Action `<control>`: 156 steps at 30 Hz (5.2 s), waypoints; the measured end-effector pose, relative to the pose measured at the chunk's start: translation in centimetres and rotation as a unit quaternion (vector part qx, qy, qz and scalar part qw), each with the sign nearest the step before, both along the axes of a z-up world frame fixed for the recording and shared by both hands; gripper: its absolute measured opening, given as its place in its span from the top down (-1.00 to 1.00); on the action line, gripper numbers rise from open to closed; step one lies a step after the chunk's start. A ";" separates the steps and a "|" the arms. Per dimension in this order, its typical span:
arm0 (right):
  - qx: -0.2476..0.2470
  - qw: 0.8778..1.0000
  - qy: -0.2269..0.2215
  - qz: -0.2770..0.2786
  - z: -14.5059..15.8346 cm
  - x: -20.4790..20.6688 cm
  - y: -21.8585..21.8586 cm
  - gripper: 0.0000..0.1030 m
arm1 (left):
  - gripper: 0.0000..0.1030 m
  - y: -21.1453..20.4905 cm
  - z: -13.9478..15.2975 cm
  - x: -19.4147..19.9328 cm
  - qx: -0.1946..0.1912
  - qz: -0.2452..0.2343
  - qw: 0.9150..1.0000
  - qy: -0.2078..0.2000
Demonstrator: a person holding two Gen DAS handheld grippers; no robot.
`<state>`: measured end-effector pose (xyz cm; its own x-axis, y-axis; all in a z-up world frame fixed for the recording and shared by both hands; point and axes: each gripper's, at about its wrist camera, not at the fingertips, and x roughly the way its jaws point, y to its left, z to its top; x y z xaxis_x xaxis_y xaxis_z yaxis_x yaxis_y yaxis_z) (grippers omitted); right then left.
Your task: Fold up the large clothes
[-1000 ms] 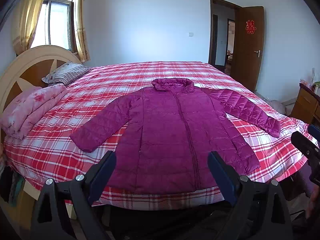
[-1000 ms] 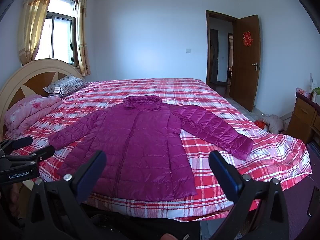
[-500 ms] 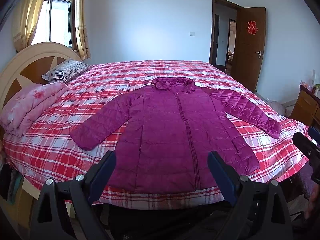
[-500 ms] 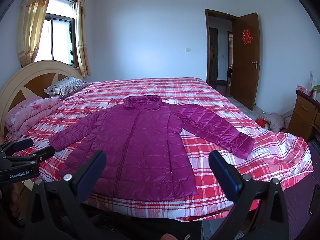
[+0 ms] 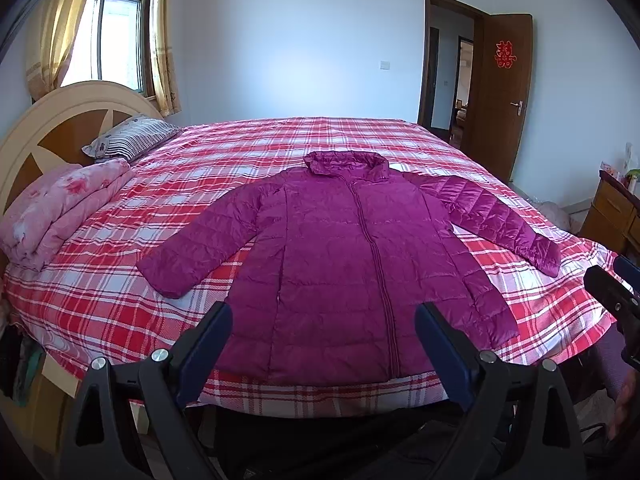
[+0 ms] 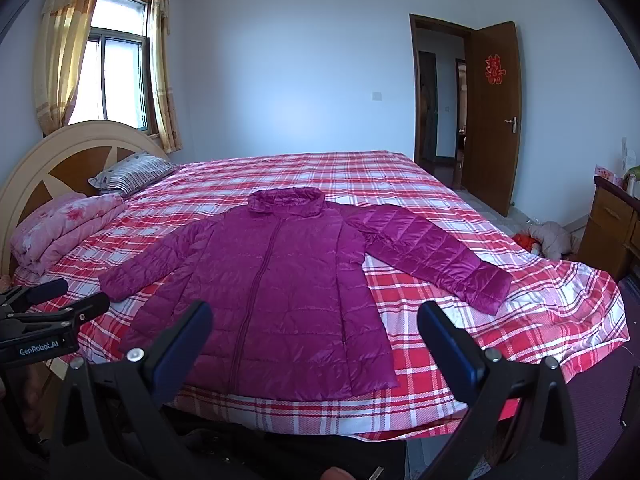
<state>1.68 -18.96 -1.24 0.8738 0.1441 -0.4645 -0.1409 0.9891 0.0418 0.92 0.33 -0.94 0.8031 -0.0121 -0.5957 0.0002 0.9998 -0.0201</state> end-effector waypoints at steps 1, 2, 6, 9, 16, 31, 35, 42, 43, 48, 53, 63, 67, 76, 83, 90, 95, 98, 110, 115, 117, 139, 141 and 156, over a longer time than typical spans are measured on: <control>0.001 1.000 0.001 0.000 0.0 0.0 0.0 -1.00 | -0.80 0.0 0.0 0.0 0.000 0.000 1.000 0.000; 0.001 1.000 0.002 0.000 0.0 0.0 0.0 -1.00 | -0.80 0.0 0.0 0.0 0.000 -0.001 1.000 0.000; 0.003 1.000 0.004 0.001 -0.1 0.1 0.0 -1.00 | -0.80 -0.1 -0.1 0.0 -0.001 -0.002 1.000 0.001; 0.007 1.000 0.007 0.001 -0.3 0.3 -0.2 -1.00 | -0.80 -0.1 -0.3 0.2 -0.005 -0.010 1.000 0.004; 0.066 0.998 0.008 -0.005 -1.8 2.1 -2.5 -1.00 | -0.80 0.4 -1.8 2.8 0.002 -0.026 1.000 0.008; 0.064 0.975 0.111 -0.179 -10.1 14.8 -17.6 -1.00 | -0.80 3.4 -8.8 19.1 0.015 0.036 0.999 0.020; 0.056 0.965 0.125 -0.224 -10.5 18.6 -21.9 -0.98 | -0.80 2.4 -10.8 22.7 0.056 0.050 0.997 0.022; 0.034 0.943 0.197 -0.267 -14.1 25.0 -26.1 -0.56 | -0.80 2.4 -14.8 26.2 0.085 0.066 0.993 0.055; 0.033 0.940 0.209 -0.268 -14.8 25.6 -26.2 -0.40 | -0.80 2.4 -15.3 26.4 0.084 0.067 0.992 0.060; 0.032 0.951 0.208 -0.227 -15.1 26.1 -25.3 0.37 | -0.80 2.7 -16.6 26.1 0.076 0.070 0.993 0.055; 0.043 0.959 0.189 -0.206 -13.2 25.3 -25.5 0.65 | -0.96 3.0 -17.2 26.2 0.066 0.081 0.993 0.057; -0.020 0.982 0.054 -0.181 -0.9 26.0 -21.4 0.69 | -0.98 3.7 -17.5 26.4 0.030 0.078 0.995 0.062; -0.062 0.989 0.000 -0.138 3.5 26.8 -16.4 0.69 | -0.98 4.1 -17.5 26.3 0.021 0.076 0.995 0.058; -0.152 0.987 -0.050 0.007 6.3 27.4 -1.7 0.69 | -0.98 4.4 -17.6 26.1 0.008 0.071 0.996 0.055; -0.185 0.977 -0.032 0.098 2.3 29.3 8.0 0.69 | -0.98 4.6 -17.5 25.9 0.001 0.066 0.996 0.052; -0.169 0.973 0.037 0.153 -5.1 32.9 15.6 0.69 | -0.98 4.7 -17.6 25.6 -0.004 0.061 0.997 0.047; -0.162 0.967 0.085 0.178 -9.7 34.5 18.6 0.69 | -0.98 4.7 -17.6 25.5 -0.006 0.060 0.997 0.045; -0.154 0.963 0.103 0.193 -11.5 34.6 19.7 0.66 | -0.98 4.7 -17.5 25.4 -0.009 0.058 0.997 0.044; -0.018 0.944 0.091 0.317 -9.8 32.6 19.6 -0.57 | -0.98 6.7 -11.1 22.1 0.030 0.072 0.996 -0.031; 0.062 0.955 0.046 0.285 -5.8 32.7 14.1 -0.57 | -0.98 3.9 -6.2 23.1 0.030 0.042 0.995 -0.089; 0.081 0.966 0.035 0.245 -4.8 33.5 11.5 -0.57 | -0.98 1.4 -5.6 25.0 0.043 0.012 0.995 -0.087; -0.036 0.980 0.189 0.048 -15.9 44.7 -0.1 0.12 | -0.98 -0.9 -16.4 37.4 0.116 0.046 0.988 0.087; -0.042 0.978 0.200 0.052 -15.6 44.8 -0.3 0.15 | -0.98 -1.2 -16.6 37.5 0.122 0.048 0.988 0.083; 0.004 0.980 0.198 -0.009 -15.9 49.6 0.6 0.13 | -0.98 -1.1 -16.6 37.3 0.117 0.049 0.989 0.081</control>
